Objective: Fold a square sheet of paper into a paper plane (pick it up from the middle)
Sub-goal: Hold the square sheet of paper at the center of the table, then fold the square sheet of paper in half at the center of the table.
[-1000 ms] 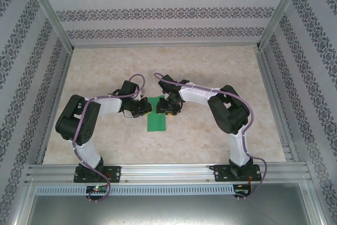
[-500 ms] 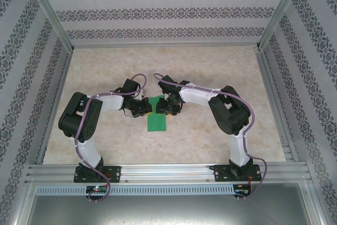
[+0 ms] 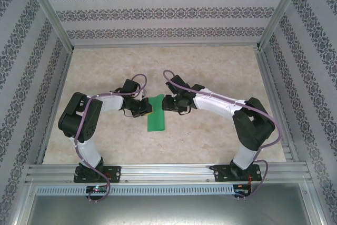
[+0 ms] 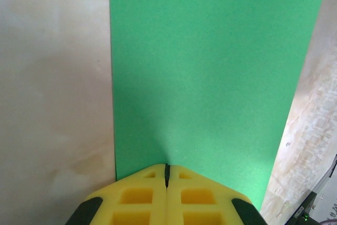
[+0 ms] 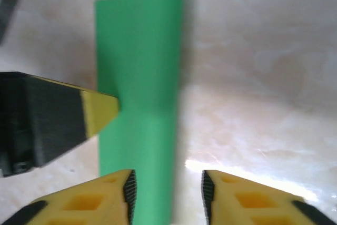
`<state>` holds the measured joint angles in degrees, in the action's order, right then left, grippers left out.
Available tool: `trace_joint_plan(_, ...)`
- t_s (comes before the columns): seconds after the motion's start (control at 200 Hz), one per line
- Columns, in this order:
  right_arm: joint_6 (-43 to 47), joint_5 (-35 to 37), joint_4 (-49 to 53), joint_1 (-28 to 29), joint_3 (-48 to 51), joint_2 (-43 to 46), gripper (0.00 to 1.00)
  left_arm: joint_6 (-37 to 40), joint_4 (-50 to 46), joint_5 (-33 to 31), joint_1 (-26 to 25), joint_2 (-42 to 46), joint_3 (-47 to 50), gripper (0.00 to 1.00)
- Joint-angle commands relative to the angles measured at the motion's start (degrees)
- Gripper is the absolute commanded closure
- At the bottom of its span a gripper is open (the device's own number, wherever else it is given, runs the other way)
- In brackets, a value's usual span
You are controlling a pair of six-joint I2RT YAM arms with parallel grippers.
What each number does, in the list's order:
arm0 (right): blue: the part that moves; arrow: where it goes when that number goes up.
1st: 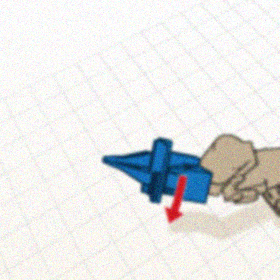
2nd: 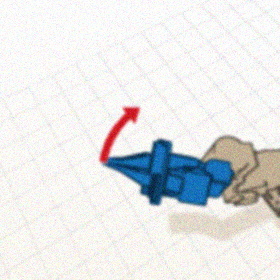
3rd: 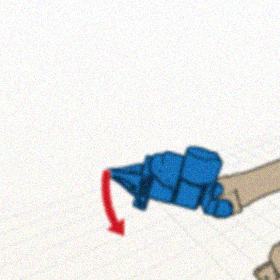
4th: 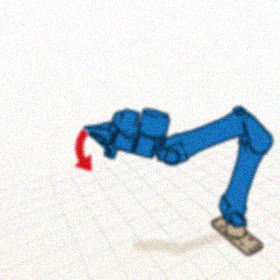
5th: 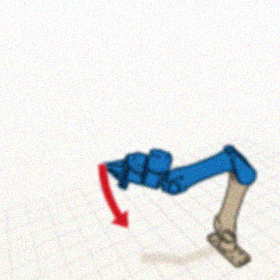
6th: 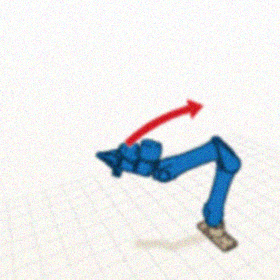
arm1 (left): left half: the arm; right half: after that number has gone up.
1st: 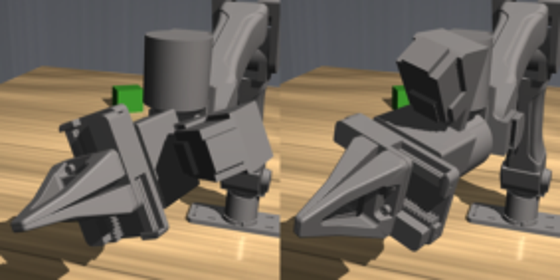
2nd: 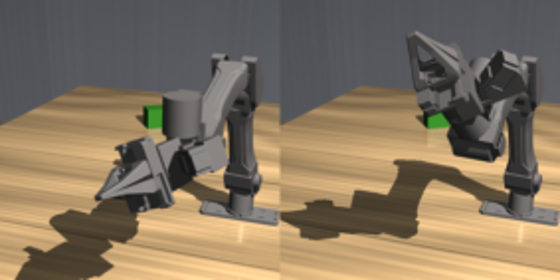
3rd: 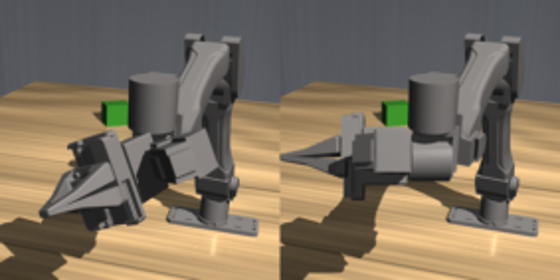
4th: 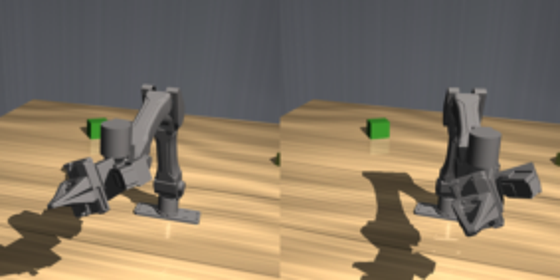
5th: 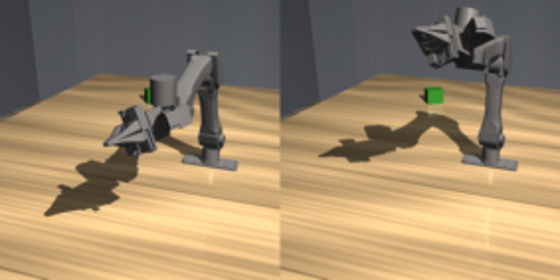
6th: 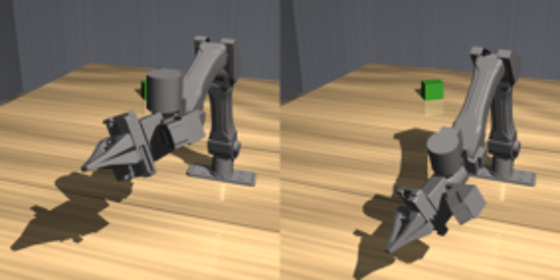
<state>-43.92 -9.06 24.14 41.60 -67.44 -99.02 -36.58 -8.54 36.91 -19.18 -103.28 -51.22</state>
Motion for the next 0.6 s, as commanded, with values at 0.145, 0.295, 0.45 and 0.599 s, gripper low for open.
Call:
trace_joint_plan(0.145, -3.2, -4.1, -5.2, 2.3, -3.2, -6.0, 1.0, 2.6, -8.2, -6.8, -0.9, -4.1, 3.1, 1.0)
trace_joint_plan(0.295, -4.0, -5.7, -6.0, 2.8, -5.3, -9.6, 1.0, 2.5, -8.4, -6.7, -0.9, -4.4, 3.0, 1.0)
trace_joint_plan(0.45, -4.3, -5.9, -3.8, 2.8, -8.2, -13.4, 1.0, 2.7, -8.7, -6.8, -0.9, -4.8, 2.7, 1.0)
trace_joint_plan(0.599, -4.5, -5.6, -2.2, 2.7, -10.0, -15.9, 1.0, 2.8, -8.9, -7.2, -0.9, -5.1, 2.8, 1.0)
